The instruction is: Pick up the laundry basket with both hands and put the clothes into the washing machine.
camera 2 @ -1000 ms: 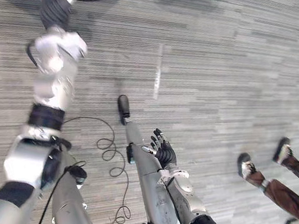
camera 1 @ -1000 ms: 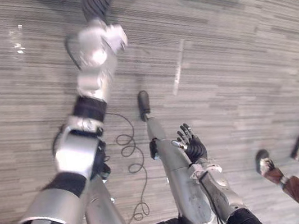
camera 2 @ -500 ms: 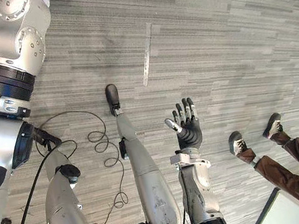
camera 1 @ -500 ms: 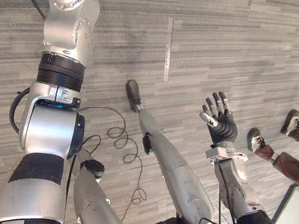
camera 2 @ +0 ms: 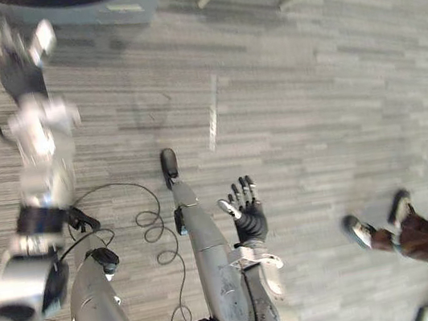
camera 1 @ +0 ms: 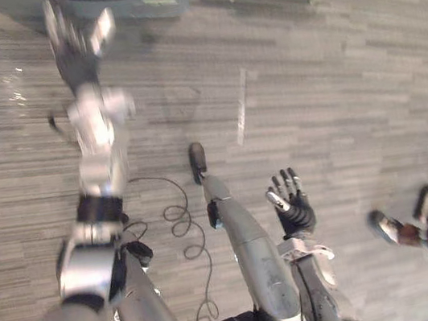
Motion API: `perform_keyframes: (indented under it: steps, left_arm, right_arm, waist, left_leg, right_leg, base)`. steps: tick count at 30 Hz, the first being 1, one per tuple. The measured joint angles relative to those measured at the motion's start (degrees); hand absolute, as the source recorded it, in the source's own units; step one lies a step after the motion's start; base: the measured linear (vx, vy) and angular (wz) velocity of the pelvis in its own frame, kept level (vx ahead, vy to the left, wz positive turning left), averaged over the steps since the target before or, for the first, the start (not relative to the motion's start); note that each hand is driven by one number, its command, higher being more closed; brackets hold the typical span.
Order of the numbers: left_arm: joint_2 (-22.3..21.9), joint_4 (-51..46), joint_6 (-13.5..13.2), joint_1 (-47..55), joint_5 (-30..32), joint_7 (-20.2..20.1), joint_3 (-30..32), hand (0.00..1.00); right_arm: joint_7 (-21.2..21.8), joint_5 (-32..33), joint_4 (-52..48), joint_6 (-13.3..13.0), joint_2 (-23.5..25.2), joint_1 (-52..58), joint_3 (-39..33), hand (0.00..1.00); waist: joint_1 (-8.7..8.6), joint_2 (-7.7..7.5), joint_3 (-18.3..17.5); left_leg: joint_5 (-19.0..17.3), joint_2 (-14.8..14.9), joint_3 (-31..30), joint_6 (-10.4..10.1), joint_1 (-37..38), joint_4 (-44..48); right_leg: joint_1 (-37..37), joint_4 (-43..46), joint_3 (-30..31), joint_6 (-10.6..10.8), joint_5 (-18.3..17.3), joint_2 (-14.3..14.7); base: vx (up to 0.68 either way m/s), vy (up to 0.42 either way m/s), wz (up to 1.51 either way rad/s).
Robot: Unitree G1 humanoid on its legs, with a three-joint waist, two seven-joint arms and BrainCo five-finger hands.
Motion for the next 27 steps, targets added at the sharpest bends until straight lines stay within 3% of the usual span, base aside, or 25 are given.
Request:
perform_keyframes:
  steps: [2,3,4,5,6,7,8,9,10,11,12,13,14,15,17,18,19,20,21,22,23,24,25,26,27]
  left_arm:
    - [-2.25,-0.58,0.04,13.18,1.53,-1.88,0.55,0.00]
    - [-3.82,-0.57,0.13,18.65,1.36,-3.14,1.08,0.00]
    - [-6.38,-0.64,0.12,24.50,1.35,-4.96,1.67,0.00]
    - [-7.20,-0.65,0.10,26.96,1.19,-5.65,1.79,0.00]
    - [-8.63,-0.45,0.00,30.94,0.32,-6.92,1.90,0.00]
    - [-9.87,-0.19,-0.08,34.09,0.10,-7.80,1.97,0.00]
    - [-10.24,0.31,-0.41,35.27,0.17,-8.32,1.75,0.00]
    - [-10.42,1.83,-0.77,36.32,0.26,-9.05,1.58,0.00]
    - [-10.48,5.49,-0.95,36.96,0.27,-10.07,1.07,0.00]
    - [-10.55,6.96,-0.69,37.16,0.17,-11.02,0.72,0.00]
    - [-10.55,9.45,-0.34,37.54,-0.04,-13.03,-0.34,0.00]
    - [-10.52,10.83,-0.29,39.44,-0.99,-14.59,-0.68,0.00]
    - [-10.09,12.15,-0.20,39.21,-1.33,-15.22,-0.57,0.00]
    - [-9.63,13.85,0.47,40.04,-2.14,-15.59,-0.35,0.00]
    - [-10.01,14.87,0.95,42.21,-2.11,-16.55,-0.51,0.00]
    - [-10.00,15.07,1.05,43.23,-2.06,-16.59,-0.33,0.00]
    - [-9.89,15.82,1.27,43.99,-2.03,-16.64,-0.34,0.00]
    - [-9.98,16.82,2.26,44.61,-2.01,-16.67,-0.36,0.00]
    - [-10.11,16.77,2.62,45.28,-1.94,-16.66,-0.34,0.00]
    - [-10.12,16.79,2.70,45.46,-1.94,-16.63,-0.23,0.00]
    - [-10.11,16.87,2.74,45.12,-1.88,-16.54,0.10,0.00]
    - [-10.18,17.18,2.73,44.95,-1.78,-16.52,0.58,0.00]
    - [-10.51,18.26,2.68,43.47,-1.10,-16.54,1.60,0.00]
    - [-10.60,19.19,2.61,42.83,-0.64,-16.54,2.04,0.00]
    - [-10.67,21.19,2.61,42.32,-0.57,-16.54,2.96,0.00]
  right_arm:
    - [0.41,-0.56,1.81,0.07,-1.39,0.01,0.27,0.00]
    - [0.50,-0.82,2.99,0.20,-2.81,0.11,0.32,0.00]
    - [0.55,-2.97,4.21,0.68,-5.27,1.21,0.20,0.00]
    - [0.61,-3.74,4.95,1.08,-6.44,1.93,0.26,0.00]
    - [0.79,-6.70,7.40,1.86,-7.93,2.59,0.18,0.00]
    - [1.18,-8.57,9.95,2.51,-9.33,2.66,-0.49,0.00]
    - [1.18,-9.67,11.07,2.71,-9.73,2.58,-1.10,0.00]
    - [1.15,-10.93,12.76,2.94,-10.03,2.16,-2.01,0.00]
    - [1.16,-12.63,16.69,3.65,-10.61,0.58,-2.90,0.00]
    - [1.17,-14.10,18.65,4.00,-11.13,-0.12,-3.09,0.00]
    - [1.15,-16.31,22.71,5.03,-12.29,-1.66,-3.19,0.00]
    - [1.14,-17.36,25.85,5.52,-13.03,-2.82,-3.22,0.00]
    - [1.01,-17.92,28.68,6.20,-12.00,-4.46,-3.36,0.00]
    - [1.06,-18.57,31.74,7.20,-11.03,-5.39,-3.71,0.00]
    - [1.46,-18.65,34.41,7.58,-9.33,-5.22,-4.76,0.00]
    - [1.59,-18.64,34.63,7.60,-7.74,-5.10,-6.38,0.00]
    - [1.63,-18.68,35.12,7.71,-7.23,-5.18,-6.87,0.00]
    - [1.64,-18.76,36.13,8.08,-6.60,-5.00,-7.21,0.00]
    - [1.72,-19.83,36.97,8.39,-6.55,-4.67,-7.35,0.00]
    - [1.80,-20.55,37.23,8.52,-6.40,-4.55,-7.30,0.00]
    - [2.03,-20.92,37.34,8.58,-6.39,-4.13,-7.34,0.00]
    - [2.12,-20.92,37.61,8.59,-6.59,-3.91,-7.65,0.00]
    - [2.23,-21.29,37.79,8.62,-6.73,-4.15,-8.43,0.00]
    - [2.18,-22.88,38.58,8.56,-7.08,-4.47,-8.83,0.00]
    - [2.19,-25.72,40.70,8.69,-7.81,-5.86,-9.35,0.00]
  waist:
    - [2.40,0.63,0.07]
    - [3.47,1.28,-0.15]
    - [4.59,2.66,-1.22]
    - [4.83,3.14,-1.96]
    - [5.78,4.33,-3.69]
    - [6.51,5.61,-5.90]
    - [6.70,6.16,-6.49]
    - [7.00,6.48,-6.70]
    - [6.82,6.83,-7.79]
    - [6.84,7.65,-8.75]
    - [7.22,8.83,-10.66]
    - [8.51,10.99,-12.44]
    - [8.85,9.39,-12.14]
    - [8.91,8.84,-12.62]
    - [8.53,7.76,-13.55]
    - [7.79,6.64,-14.16]
    - [7.46,5.98,-14.78]
    - [7.00,5.25,-15.89]
    - [6.45,5.66,-16.88]
    - [6.37,5.24,-17.30]
    - [6.24,4.89,-17.63]
    - [5.78,5.05,-17.75]
    - [4.73,5.52,-18.03]
    - [4.32,5.83,-17.98]
    - [3.75,5.13,-18.62]
  left_leg:
    - [-4.00,1.64,-1.05,2.64,2.66,4.90]
    - [-5.93,2.06,-1.79,6.12,3.76,6.67]
    - [-7.94,2.63,-2.41,12.23,4.29,9.14]
    - [-8.66,2.53,-3.05,13.70,4.59,10.59]
    - [-8.50,2.56,-3.73,16.88,5.57,12.59]
    - [-6.32,2.59,-4.17,17.35,5.04,15.40]
    - [-4.86,2.53,-4.44,16.59,4.72,17.02]
    - [-5.01,1.76,-4.72,14.40,4.24,20.04]
    - [-10.54,-2.92,-4.51,9.26,4.05,22.00]
    - [-12.10,-5.44,-4.54,7.93,4.14,20.88]
    - [-13.51,-10.52,-4.60,6.27,5.00,15.28]
    - [-12.52,-14.59,-5.30,8.74,7.96,8.77]
    - [-13.01,-15.63,-5.27,9.28,8.84,8.94]
    - [-14.82,-16.29,-5.25,9.58,10.80,9.03]
    - [-18.16,-17.72,-6.83,9.77,13.73,11.04]
    - [-20.71,-18.53,-8.38,9.77,15.91,13.55]
    - [-21.76,-18.94,-9.23,9.99,17.18,14.48]
    - [-23.68,-19.50,-10.99,9.91,20.14,15.16]
    - [-25.31,-19.77,-12.92,9.99,23.28,14.37]
    - [-25.69,-20.00,-14.02,9.76,24.59,13.84]
    - [-26.11,-20.25,-16.02,9.24,27.24,12.07]
    - [-26.16,-20.21,-17.88,9.05,28.56,10.83]
    - [-26.02,-19.88,-20.60,8.11,29.60,9.30]
    - [-26.01,-19.60,-21.65,7.43,30.16,9.11]
    - [-26.43,-19.20,-23.22,5.96,31.56,9.09]
  right_leg:
    - [2.67,5.44,-1.27,-0.21,-5.40,-0.11]
    - [4.61,6.99,-2.31,-0.33,-6.89,-0.51]
    - [6.61,10.16,-3.55,-0.66,-9.40,-1.29]
    - [7.46,11.62,-4.10,-0.97,-11.12,-2.30]
    - [9.74,14.15,-5.65,-1.36,-13.86,-3.68]
    - [11.80,15.13,-6.97,-1.67,-15.50,-4.81]
    - [13.24,15.12,-7.62,-1.59,-16.00,-5.55]
    - [15.69,14.66,-8.26,-1.21,-16.46,-6.95]
    - [18.96,12.20,-9.09,-1.03,-16.72,-9.07]
    - [20.04,10.47,-9.43,-1.00,-16.70,-9.33]
    - [21.79,6.94,-10.51,-0.23,-16.21,-9.38]
    - [22.75,6.18,-10.02,1.37,-15.27,-8.32]
    - [23.39,6.60,-9.16,2.60,-14.96,-9.16]
    - [26.40,6.11,-9.79,3.74,-15.01,-9.78]
    - [25.13,18.49,-5.82,5.89,-15.01,-12.07]
    - [22.69,29.84,-2.11,7.73,-12.34,-13.63]
    - [21.87,34.79,-0.27,7.68,-9.85,-14.06]
    - [20.59,41.79,1.74,6.76,-2.59,-14.43]
    - [19.69,47.29,2.42,4.58,0.52,-14.16]
    - [18.98,49.40,2.51,3.72,-1.69,-13.80]
    - [17.48,51.20,2.37,2.07,-7.70,-12.33]
    - [15.89,49.50,2.67,1.33,-11.50,-10.48]
    - [13.16,41.48,5.06,1.54,-14.78,-7.56]
    - [12.63,35.53,7.28,1.82,-15.18,-6.24]
    - [14.08,20.46,12.80,2.66,-13.18,-3.41]
  base:
    - [0.06,-0.062,0.24]
    - [0.09,-0.074,0.59]
    - [0.10,-0.070,0.75]
    - [0.11,-0.064,1.05]
    - [0.15,-0.076,1.06]
    - [0.13,-0.059,0.99]
    - [0.16,-0.049,0.82]
    - [0.16,0.050,0.87]
    - [0.20,0.081,0.79]
    - [0.21,0.172,0.66]
    - [0.24,0.203,0.17]
    - [0.25,0.214,0.04]
    - [0.29,0.164,0.09]
    - [0.29,0.101,0.37]
    - [0.32,0.080,0.60]
    - [0.28,0.056,0.64]
    - [0.37,0.020,0.79]
    - [0.50,-0.048,0.75]
    - [0.52,-0.064,0.71]
    - [0.53,-0.105,0.69]
    - [0.34,-0.111,0.68]
    - [0.49,-0.225,1.16]
    - [0.40,-0.226,1.11]
    - [0.50,-0.297,1.20]
    - [0.35,-0.219,0.79]
